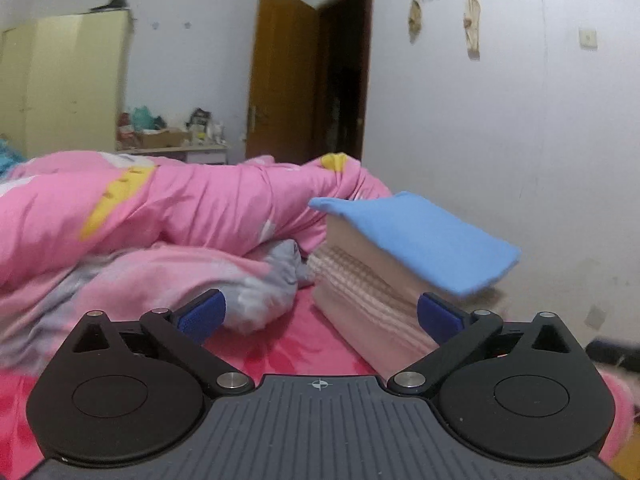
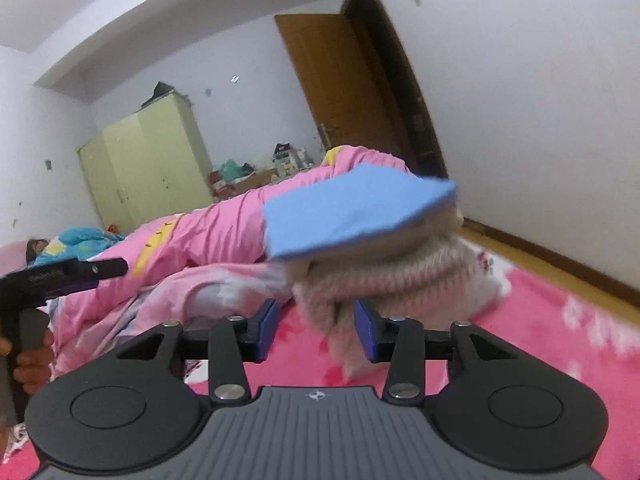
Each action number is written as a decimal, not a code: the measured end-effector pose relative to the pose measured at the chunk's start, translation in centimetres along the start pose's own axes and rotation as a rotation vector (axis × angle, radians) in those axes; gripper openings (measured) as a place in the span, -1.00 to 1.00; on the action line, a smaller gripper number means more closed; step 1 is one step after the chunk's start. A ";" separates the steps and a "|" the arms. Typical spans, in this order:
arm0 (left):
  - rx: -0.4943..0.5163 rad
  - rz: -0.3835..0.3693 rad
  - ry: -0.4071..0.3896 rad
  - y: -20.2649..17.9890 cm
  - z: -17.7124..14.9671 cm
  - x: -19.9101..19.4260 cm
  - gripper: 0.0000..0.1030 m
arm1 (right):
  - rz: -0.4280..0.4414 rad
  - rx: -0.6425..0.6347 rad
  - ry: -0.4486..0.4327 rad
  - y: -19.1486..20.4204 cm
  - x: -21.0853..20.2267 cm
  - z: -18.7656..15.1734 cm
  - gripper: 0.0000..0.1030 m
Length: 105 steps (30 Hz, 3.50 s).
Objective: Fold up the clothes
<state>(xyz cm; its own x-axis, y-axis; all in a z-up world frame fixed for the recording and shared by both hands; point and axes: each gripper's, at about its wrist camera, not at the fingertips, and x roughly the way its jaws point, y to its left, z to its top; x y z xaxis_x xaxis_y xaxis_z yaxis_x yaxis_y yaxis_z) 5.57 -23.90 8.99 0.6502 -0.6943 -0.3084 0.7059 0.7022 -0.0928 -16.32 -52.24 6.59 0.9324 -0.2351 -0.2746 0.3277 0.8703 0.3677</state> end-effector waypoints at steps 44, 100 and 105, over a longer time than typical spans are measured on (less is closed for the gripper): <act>0.058 0.204 0.053 -3.2 -5.1 -12.9 1.00 | -0.508 -0.228 0.029 14.6 -6.9 -2.9 1.00; -0.050 0.208 0.140 -0.9 -5.6 -12.4 1.00 | -0.523 -0.273 0.064 16.6 -5.3 -3.7 1.00; -0.050 0.210 0.139 -0.9 -5.6 -12.4 1.00 | -0.521 -0.274 0.063 16.5 -5.3 -3.6 1.00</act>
<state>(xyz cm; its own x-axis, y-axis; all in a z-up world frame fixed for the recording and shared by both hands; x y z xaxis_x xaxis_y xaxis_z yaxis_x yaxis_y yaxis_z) -4.71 -15.06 7.64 0.7338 -0.5067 -0.4526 0.5426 0.8380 -0.0585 -16.40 -35.05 10.89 0.6457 -0.6422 -0.4130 0.6803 0.7295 -0.0707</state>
